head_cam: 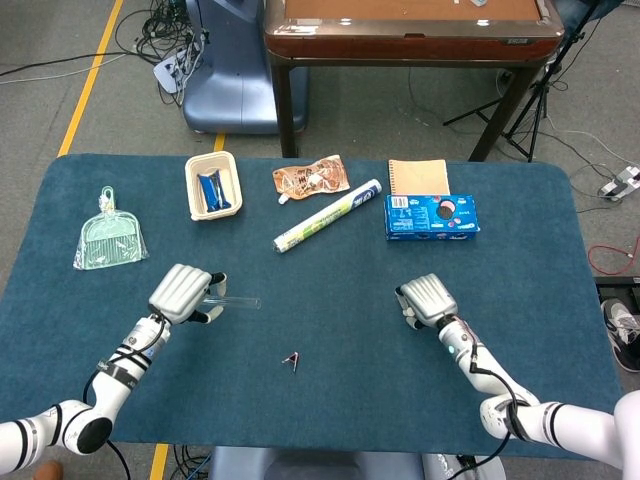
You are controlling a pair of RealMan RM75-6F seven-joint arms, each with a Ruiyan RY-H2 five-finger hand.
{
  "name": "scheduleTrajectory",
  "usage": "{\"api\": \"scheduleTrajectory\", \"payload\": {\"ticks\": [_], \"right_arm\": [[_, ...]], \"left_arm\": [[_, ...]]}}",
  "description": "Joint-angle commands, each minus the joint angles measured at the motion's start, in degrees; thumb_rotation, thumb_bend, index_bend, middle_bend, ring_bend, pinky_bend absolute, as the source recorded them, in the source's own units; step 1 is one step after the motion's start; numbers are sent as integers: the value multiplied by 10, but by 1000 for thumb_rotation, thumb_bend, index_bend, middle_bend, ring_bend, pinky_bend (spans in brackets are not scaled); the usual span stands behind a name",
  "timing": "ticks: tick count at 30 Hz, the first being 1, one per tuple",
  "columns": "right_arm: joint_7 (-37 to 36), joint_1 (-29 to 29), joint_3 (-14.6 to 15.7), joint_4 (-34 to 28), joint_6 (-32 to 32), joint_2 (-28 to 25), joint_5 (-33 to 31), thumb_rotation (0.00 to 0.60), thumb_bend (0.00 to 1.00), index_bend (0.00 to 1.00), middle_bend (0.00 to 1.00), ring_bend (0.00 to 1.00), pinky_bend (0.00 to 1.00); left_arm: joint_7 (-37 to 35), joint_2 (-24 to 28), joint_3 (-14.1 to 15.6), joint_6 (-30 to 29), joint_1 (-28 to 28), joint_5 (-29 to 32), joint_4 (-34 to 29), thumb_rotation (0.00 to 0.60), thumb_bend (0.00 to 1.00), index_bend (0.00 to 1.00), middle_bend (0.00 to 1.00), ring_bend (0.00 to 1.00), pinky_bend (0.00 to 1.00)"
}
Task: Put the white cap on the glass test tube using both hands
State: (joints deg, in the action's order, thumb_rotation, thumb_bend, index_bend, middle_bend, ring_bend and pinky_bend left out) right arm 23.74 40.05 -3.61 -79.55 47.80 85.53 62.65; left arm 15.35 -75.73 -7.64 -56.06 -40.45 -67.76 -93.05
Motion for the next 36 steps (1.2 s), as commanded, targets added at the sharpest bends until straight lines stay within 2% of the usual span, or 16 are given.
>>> {"api": "scheduleTrajectory", "payload": {"ticks": [1, 8, 12, 17, 26, 36], "right_arm": [[-18, -4, -5, -25, 11, -18, 13, 600, 340, 651, 1000, 1000, 1000], [-82, -7, -35, -136, 35, -98, 61, 600, 348, 697, 1000, 1000, 1000], [-118, 0, -63, -203, 42, -149, 84, 600, 367, 703, 1000, 1000, 1000], [-160, 17, -101, -252, 36, -188, 85, 600, 369, 710, 1000, 1000, 1000], [-195, 52, -134, -271, 20, -185, 71, 600, 370, 717, 1000, 1000, 1000], [-182, 89, -146, -267, 12, -159, 45, 600, 370, 723, 1000, 1000, 1000]], "left_arm": [[-4, 2, -2, 4, -2, 2, 1, 600, 259, 584, 1000, 996, 1000], [-49, 3, -21, 28, -12, 16, 10, 600, 258, 588, 1000, 996, 1000], [-77, -4, -30, 40, -19, 18, 12, 600, 258, 588, 1000, 996, 1000], [-115, -17, -43, 58, -29, 25, 13, 600, 259, 588, 1000, 996, 1000], [-175, -32, -62, 79, -42, 31, 2, 600, 259, 595, 1000, 996, 1000], [-206, -55, -73, 88, -55, 40, 5, 600, 259, 600, 1000, 996, 1000]]}}
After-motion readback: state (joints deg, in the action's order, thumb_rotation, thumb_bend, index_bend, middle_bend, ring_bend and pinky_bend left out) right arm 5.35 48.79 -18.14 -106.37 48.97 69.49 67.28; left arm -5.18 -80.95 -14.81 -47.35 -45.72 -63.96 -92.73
